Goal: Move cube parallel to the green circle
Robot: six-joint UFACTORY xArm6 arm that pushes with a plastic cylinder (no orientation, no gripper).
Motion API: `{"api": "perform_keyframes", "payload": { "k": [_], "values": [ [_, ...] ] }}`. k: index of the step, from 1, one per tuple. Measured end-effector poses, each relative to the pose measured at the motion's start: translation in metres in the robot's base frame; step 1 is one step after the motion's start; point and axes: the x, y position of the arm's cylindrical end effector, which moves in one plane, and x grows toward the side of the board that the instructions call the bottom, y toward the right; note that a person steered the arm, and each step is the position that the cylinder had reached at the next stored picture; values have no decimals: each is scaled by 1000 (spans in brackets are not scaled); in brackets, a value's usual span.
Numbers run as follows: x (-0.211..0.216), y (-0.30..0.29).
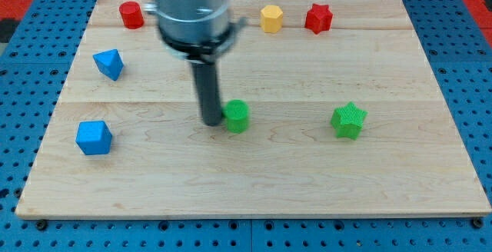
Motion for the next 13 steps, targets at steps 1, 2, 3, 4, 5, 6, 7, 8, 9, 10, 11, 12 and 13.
{"api": "perform_keyframes", "payload": {
  "k": [1, 2, 3, 4, 5, 6, 7, 8, 9, 10, 11, 12, 13],
  "values": [
    [-18, -10],
    [-45, 25],
    [-30, 43],
    [-34, 37],
    [-67, 0],
    [-100, -78],
    [-36, -108],
    [-42, -160],
    [-55, -212],
    [-21, -270],
    [11, -267],
    [58, -219],
    [50, -184]
  ]
}}
